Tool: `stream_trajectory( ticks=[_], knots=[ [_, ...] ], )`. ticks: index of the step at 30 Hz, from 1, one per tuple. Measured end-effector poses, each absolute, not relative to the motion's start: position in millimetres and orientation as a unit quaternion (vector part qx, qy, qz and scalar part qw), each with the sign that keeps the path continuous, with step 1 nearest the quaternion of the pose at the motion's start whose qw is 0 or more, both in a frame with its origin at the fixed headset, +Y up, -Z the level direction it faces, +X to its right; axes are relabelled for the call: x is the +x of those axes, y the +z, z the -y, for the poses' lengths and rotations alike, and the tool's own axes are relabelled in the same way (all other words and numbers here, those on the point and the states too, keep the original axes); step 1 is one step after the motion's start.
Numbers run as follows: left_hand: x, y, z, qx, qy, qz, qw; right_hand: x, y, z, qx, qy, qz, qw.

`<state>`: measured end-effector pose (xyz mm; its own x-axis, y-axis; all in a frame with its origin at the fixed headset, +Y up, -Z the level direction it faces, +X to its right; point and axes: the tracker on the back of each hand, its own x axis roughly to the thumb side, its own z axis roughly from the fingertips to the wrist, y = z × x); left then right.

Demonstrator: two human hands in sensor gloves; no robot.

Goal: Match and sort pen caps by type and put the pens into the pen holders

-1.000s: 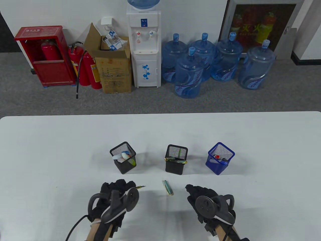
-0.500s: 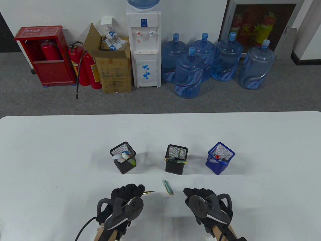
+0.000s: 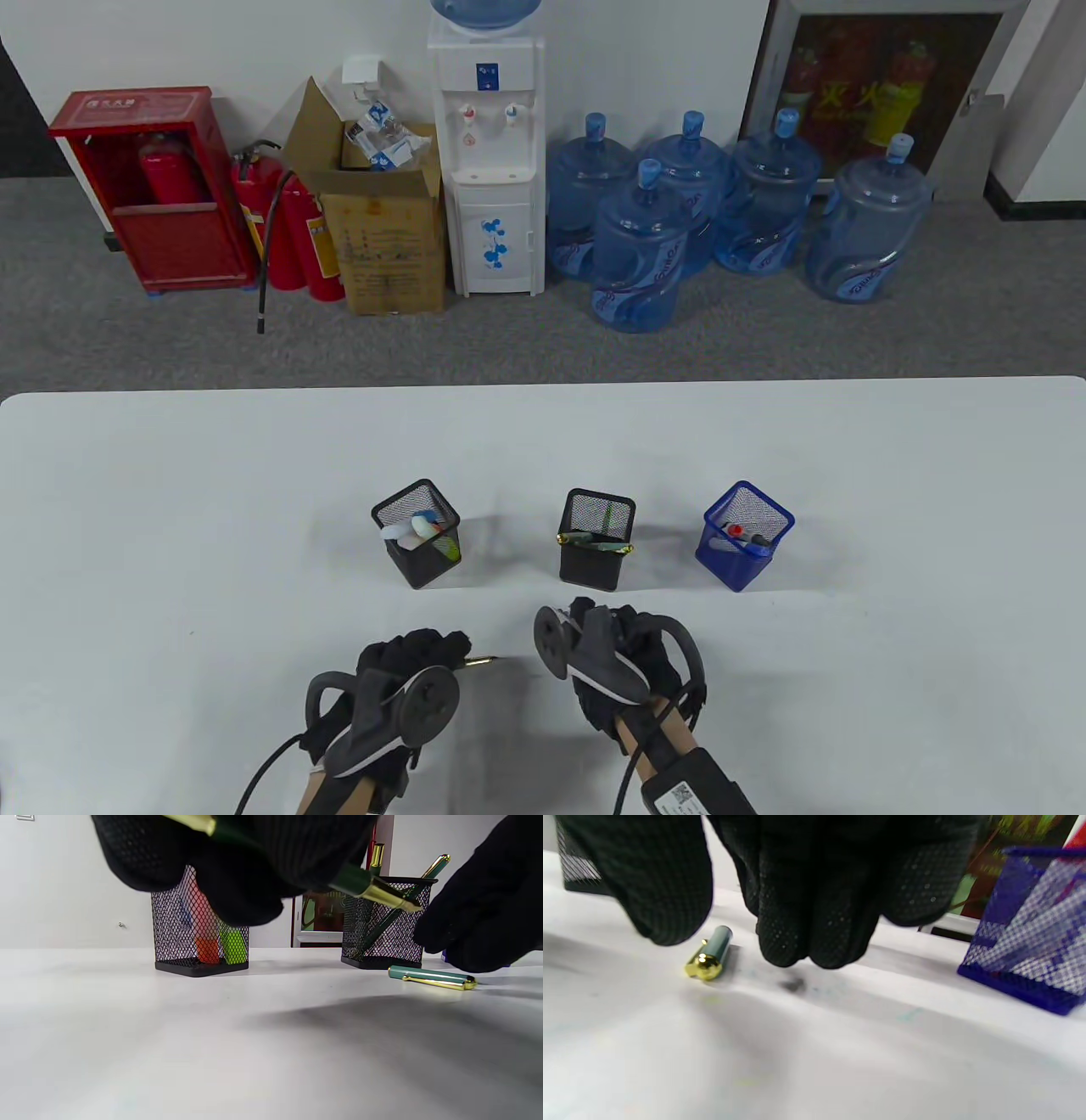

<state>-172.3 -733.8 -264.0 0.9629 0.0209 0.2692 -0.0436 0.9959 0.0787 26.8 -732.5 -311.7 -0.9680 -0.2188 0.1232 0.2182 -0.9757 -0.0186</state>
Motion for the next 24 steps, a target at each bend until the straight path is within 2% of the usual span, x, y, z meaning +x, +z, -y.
stream_trajectory(
  ticks=[4,7,16,22,24],
  knots=[
    [-174,-265,735,0.033,0.025,0.128,0.991,20,-316,740,-0.034,-0.994,-0.004,0.102],
    [-175,-265,735,0.036,0.026,0.128,0.991,19,-316,742,-0.034,-0.992,-0.029,0.114],
    [-174,-264,735,0.031,0.024,0.128,0.991,18,-318,743,-0.018,-0.996,-0.03,0.087],
    [-174,-264,736,0.028,0.027,0.126,0.991,22,-317,746,-0.031,-0.997,0.003,0.069],
    [-175,-264,735,0.032,0.033,0.126,0.991,28,-313,745,-0.049,-0.996,-0.014,0.075]
  ],
)
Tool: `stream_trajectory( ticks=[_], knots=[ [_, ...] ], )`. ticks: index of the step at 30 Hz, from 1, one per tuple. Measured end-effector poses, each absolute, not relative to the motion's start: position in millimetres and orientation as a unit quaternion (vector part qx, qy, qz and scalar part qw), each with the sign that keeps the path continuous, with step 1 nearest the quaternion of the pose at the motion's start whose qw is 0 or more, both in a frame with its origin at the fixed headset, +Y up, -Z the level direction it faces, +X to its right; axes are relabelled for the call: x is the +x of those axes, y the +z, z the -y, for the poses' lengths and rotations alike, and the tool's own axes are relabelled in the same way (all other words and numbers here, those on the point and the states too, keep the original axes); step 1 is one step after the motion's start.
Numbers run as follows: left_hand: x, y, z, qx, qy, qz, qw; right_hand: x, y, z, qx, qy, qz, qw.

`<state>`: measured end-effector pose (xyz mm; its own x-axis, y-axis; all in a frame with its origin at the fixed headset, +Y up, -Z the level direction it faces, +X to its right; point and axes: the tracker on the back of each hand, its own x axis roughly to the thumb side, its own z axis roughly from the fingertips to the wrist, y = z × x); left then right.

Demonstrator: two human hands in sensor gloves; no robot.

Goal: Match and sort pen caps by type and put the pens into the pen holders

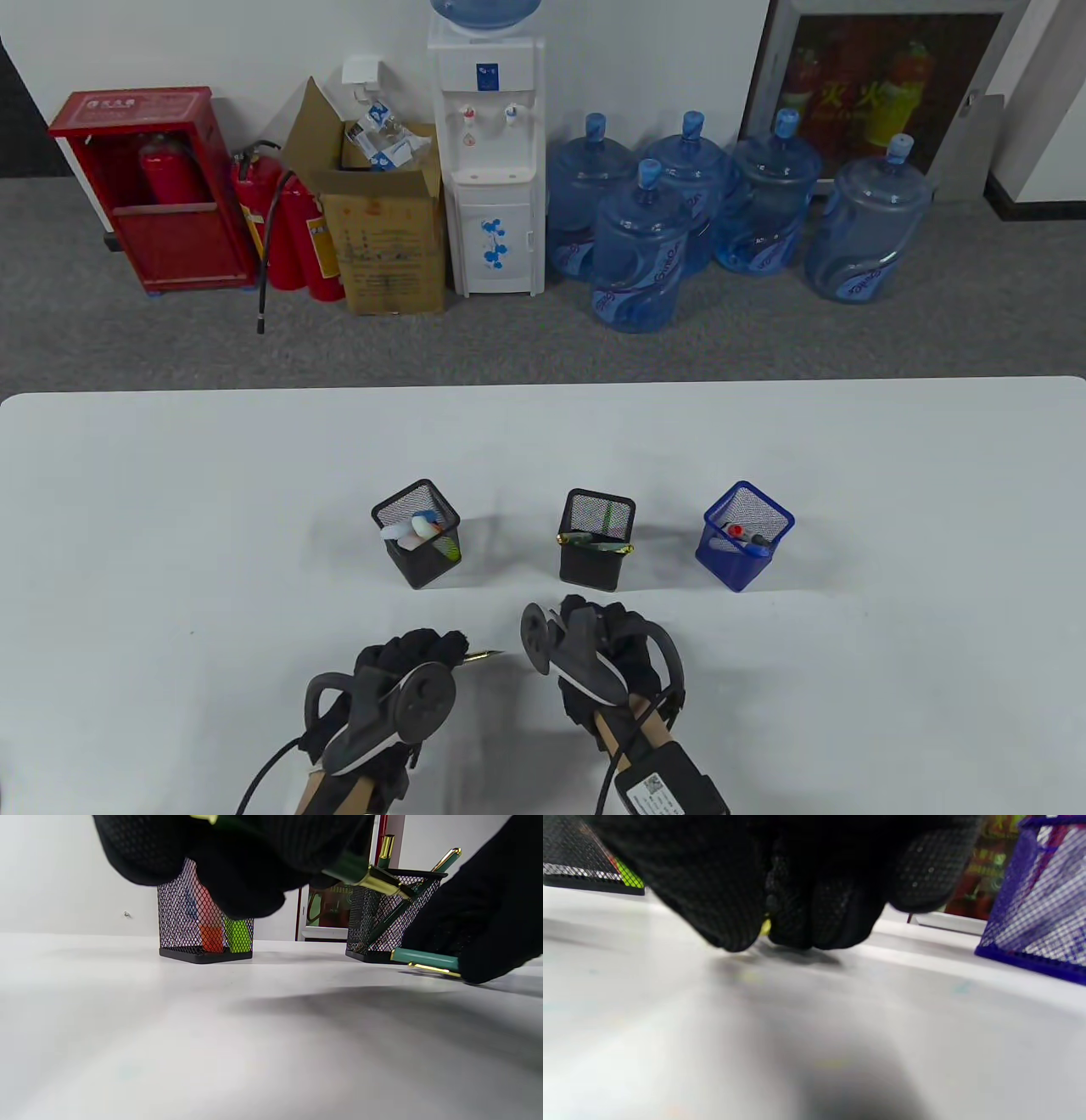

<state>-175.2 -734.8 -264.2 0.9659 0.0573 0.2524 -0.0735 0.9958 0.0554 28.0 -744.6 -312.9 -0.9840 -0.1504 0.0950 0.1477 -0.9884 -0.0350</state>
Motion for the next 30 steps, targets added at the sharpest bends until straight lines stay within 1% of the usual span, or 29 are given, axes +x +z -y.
stream_trajectory(
  ticks=[1,5,7,10,13,15,17,21,24,30],
  knots=[
    [-176,-264,735,0.034,0.038,0.126,0.991,33,-310,742,-0.067,-0.995,-0.01,0.071],
    [-176,-262,733,0.051,0.057,0.129,0.989,60,-296,729,-0.099,-0.994,-0.039,0.031],
    [-174,-261,732,0.056,0.063,0.132,0.988,78,-284,724,-0.109,-0.991,-0.074,0.015],
    [-167,-259,732,0.068,0.069,0.133,0.986,97,-273,727,-0.11,-0.989,-0.103,0.007],
    [-159,-259,734,0.07,0.074,0.135,0.986,106,-269,735,-0.123,-0.987,-0.107,-0.004],
    [-152,-259,736,0.068,0.075,0.132,0.986,104,-267,740,-0.151,-0.983,-0.106,-0.014],
    [-146,-258,736,0.067,0.076,0.136,0.985,101,-266,740,-0.165,-0.978,-0.124,-0.008],
    [-138,-257,735,0.074,0.073,0.141,0.985,92,-262,740,-0.184,-0.974,-0.13,-0.006],
    [-132,-256,735,0.072,0.076,0.144,0.984,88,-260,737,-0.186,-0.972,-0.146,-0.007],
    [-122,-256,737,0.07,0.065,0.152,0.984,82,-259,739,-0.197,-0.97,-0.142,0.003]
  ],
)
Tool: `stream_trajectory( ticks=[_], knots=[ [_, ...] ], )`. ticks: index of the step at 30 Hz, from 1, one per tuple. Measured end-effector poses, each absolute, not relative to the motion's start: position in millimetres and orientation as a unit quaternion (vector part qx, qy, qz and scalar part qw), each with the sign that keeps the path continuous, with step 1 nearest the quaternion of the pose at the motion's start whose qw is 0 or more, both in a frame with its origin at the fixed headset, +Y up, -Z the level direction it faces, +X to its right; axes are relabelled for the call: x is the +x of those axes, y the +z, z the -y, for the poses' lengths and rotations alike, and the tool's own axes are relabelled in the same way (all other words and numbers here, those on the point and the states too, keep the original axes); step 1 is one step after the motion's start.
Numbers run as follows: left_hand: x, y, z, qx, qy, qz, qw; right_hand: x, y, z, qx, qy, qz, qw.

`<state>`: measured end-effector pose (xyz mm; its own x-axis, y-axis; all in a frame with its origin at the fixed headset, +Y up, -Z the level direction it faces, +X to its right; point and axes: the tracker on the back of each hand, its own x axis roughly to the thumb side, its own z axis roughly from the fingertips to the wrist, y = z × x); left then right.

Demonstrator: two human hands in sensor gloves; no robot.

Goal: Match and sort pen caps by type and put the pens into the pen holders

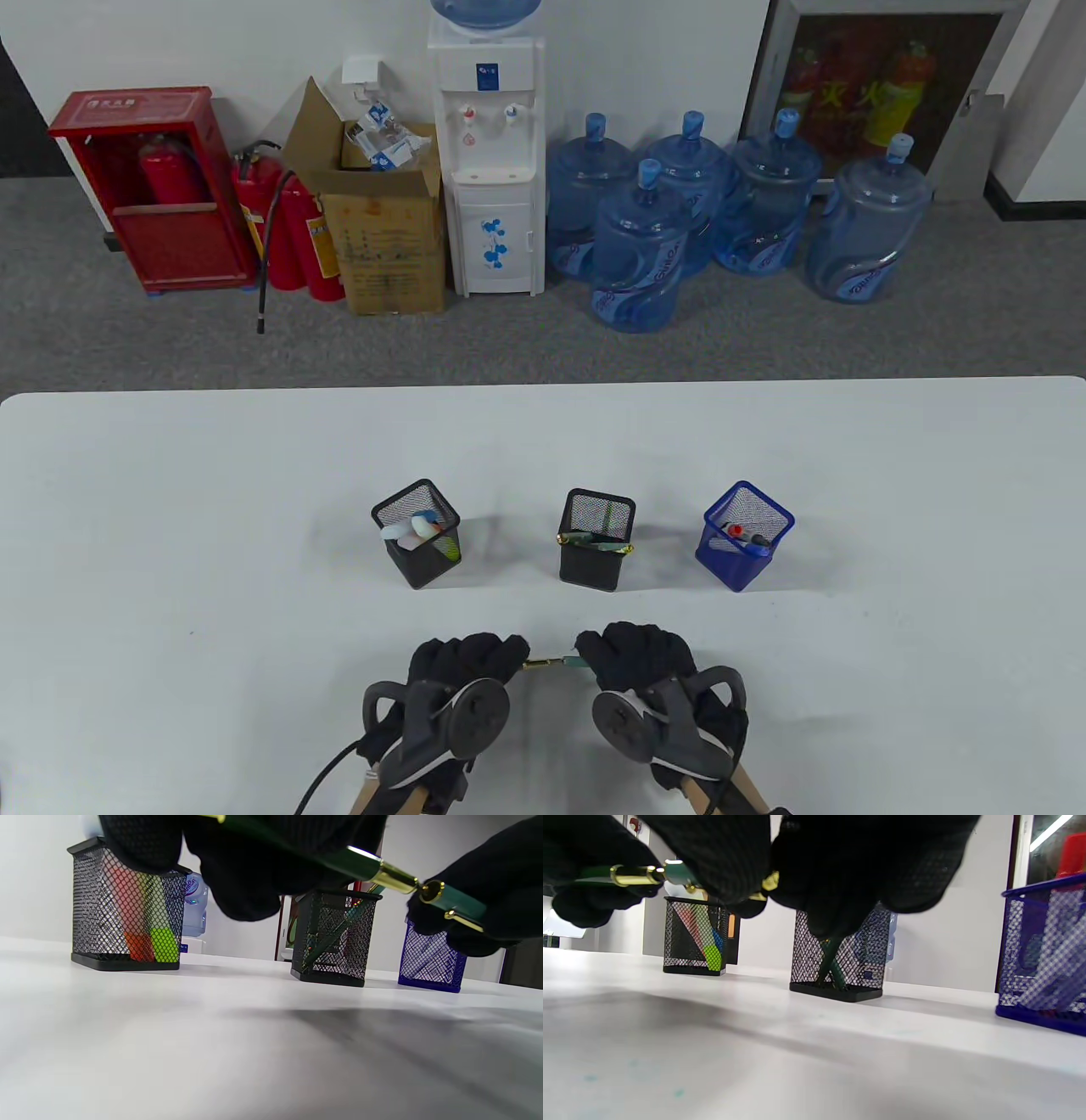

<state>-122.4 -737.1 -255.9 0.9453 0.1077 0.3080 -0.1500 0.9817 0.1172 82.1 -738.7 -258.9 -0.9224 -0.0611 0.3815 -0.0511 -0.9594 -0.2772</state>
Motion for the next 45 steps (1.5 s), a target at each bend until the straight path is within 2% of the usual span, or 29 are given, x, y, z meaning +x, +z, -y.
stream_trajectory(
  ticks=[10,12,14,23,26,28,32,33,38,41,45],
  knots=[
    [-106,-250,733,0.074,0.075,0.181,0.978,64,-248,733,-0.236,-0.957,-0.166,0.03],
    [-109,-249,730,0.093,0.099,0.193,0.972,65,-248,731,-0.239,-0.955,-0.173,0.016],
    [-110,-248,729,0.085,0.117,0.193,0.97,66,-248,730,-0.245,-0.955,-0.169,-0.005],
    [-108,-247,730,0.092,0.113,0.205,0.968,67,-248,732,-0.259,-0.951,-0.17,-0.017],
    [-109,-247,733,0.089,0.109,0.205,0.969,76,-250,731,-0.244,-0.954,-0.166,-0.052],
    [-111,-247,734,0.085,0.126,0.204,0.967,83,-251,727,-0.232,-0.951,-0.17,-0.112],
    [-115,-247,730,0.074,0.184,0.207,0.958,95,-255,700,-0.213,-0.924,-0.166,-0.27],
    [-115,-246,729,0.075,0.186,0.207,0.958,96,-256,694,-0.212,-0.923,-0.165,-0.277],
    [-130,-248,726,0.1,0.142,0.173,0.97,109,-269,655,-0.201,-0.933,-0.178,-0.239],
    [-140,-246,728,0.106,0.067,0.153,0.98,123,-278,618,-0.173,-0.94,-0.219,-0.197],
    [-144,-248,733,0.079,0.051,0.152,0.984,127,-292,590,-0.13,-0.945,-0.265,-0.142]
  ],
)
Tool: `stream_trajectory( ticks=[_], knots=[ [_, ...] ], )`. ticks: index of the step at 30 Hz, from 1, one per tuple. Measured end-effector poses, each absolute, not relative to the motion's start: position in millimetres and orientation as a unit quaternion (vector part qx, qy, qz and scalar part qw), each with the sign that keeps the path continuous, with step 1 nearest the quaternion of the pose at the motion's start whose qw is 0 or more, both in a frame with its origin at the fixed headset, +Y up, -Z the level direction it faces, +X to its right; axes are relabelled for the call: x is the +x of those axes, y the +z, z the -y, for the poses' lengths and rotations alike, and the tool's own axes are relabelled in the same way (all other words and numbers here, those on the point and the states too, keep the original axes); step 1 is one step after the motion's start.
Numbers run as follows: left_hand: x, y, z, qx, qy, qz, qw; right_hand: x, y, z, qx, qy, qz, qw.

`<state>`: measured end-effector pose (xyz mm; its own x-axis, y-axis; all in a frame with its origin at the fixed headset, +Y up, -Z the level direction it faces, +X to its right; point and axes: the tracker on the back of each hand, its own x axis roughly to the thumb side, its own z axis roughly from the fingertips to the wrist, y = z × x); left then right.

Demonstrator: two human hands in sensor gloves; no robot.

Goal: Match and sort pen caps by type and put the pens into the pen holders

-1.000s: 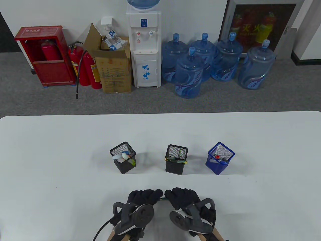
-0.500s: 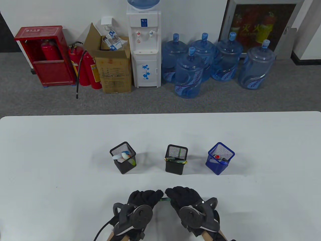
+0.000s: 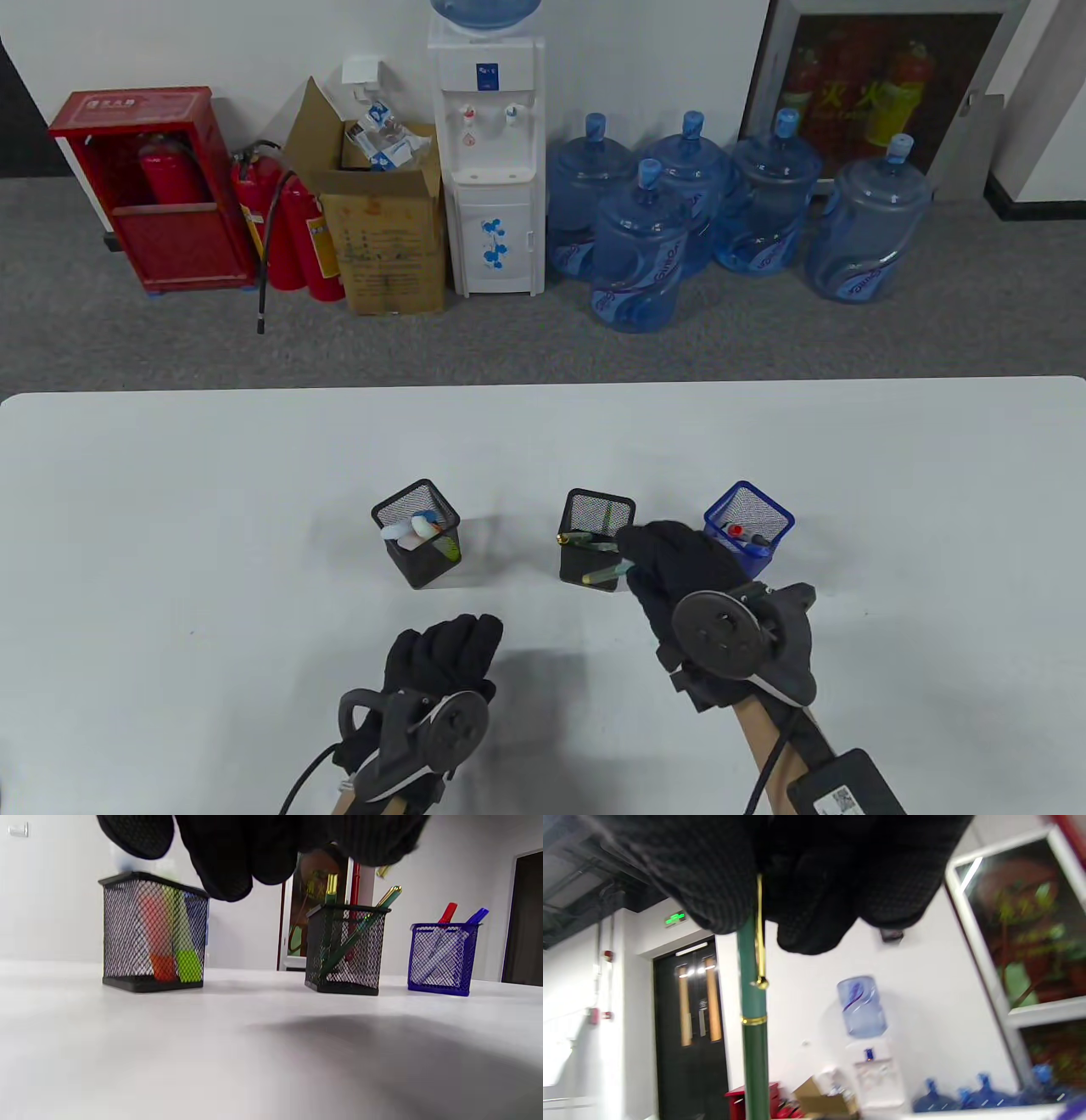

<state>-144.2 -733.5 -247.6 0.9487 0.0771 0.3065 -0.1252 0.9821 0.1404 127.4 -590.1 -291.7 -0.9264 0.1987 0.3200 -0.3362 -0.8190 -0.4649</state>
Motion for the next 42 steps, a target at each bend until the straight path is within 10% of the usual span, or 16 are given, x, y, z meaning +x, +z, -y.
stream_trajectory(
  ticks=[18,29,42],
  knots=[
    [-145,-251,742,0.041,0.034,0.161,0.985,74,-357,656,0.065,0.976,0.21,-0.004],
    [-147,-253,739,0.052,0.027,0.15,0.987,128,-301,633,0.083,0.964,0.238,0.087],
    [-161,-258,738,0.042,0.052,0.101,0.993,206,-255,736,0.088,0.979,0.18,0.024]
  ],
)
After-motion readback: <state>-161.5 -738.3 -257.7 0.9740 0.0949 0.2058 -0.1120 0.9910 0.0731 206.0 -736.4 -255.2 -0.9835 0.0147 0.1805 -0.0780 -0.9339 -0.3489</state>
